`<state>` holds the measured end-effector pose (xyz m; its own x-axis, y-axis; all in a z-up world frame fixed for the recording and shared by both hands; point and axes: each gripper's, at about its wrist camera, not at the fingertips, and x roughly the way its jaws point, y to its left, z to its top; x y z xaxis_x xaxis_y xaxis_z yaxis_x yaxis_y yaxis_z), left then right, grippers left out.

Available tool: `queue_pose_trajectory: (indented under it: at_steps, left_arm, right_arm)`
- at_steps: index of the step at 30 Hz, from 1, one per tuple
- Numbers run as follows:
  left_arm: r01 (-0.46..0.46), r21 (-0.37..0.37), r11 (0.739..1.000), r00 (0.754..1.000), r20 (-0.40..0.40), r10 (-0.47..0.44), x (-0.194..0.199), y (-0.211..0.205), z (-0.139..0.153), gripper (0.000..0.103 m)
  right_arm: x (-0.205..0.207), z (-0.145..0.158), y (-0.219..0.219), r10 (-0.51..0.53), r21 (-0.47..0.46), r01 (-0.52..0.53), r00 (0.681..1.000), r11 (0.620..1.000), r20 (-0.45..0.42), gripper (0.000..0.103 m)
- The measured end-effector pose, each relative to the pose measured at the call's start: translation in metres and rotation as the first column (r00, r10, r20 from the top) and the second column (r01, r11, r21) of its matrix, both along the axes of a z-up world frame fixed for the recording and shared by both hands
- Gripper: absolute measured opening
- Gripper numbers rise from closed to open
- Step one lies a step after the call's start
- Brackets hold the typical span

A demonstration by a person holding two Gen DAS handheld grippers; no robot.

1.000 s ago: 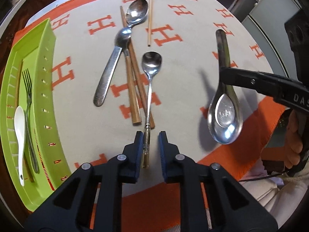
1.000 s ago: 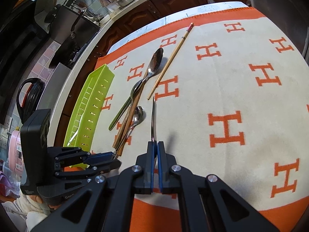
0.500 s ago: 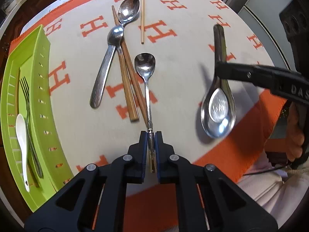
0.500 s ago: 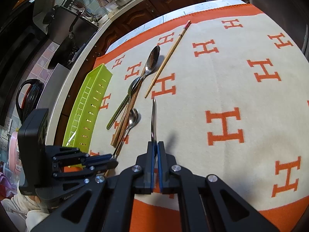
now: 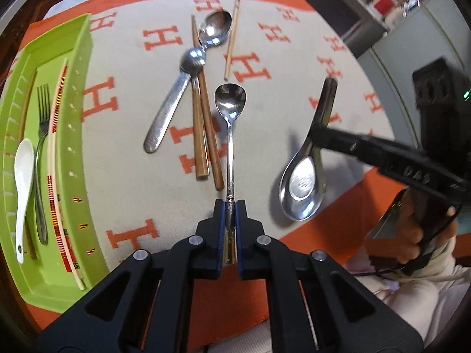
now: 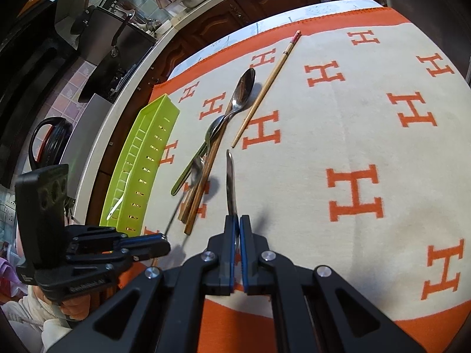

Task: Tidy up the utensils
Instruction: 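Carry both spoons into the green tray and open both tools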

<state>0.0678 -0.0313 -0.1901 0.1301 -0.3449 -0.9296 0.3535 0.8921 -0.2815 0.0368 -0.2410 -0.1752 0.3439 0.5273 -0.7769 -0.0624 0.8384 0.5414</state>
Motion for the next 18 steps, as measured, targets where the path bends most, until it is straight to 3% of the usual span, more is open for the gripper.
queue_pose_trajectory:
  at_steps: [10, 18]
  left_arm:
    - [-0.123, -0.064, 0.99, 0.987, 0.099, 0.129, -0.006, 0.046, 0.047, 0.004]
    - [-0.3, 0.03, 0.953, 0.935, 0.207, 0.288, -0.006, 0.118, 0.062, 0.004]
  right_arm:
    - [0.02, 0.026, 0.041, 0.094, 0.031, -0.095, 0.995, 0.995, 0.032, 0.003]
    - [0.051, 0.068, 0.124, 0.242, 0.012, -0.246, 0.961, 0.969, 0.13, 0.003]
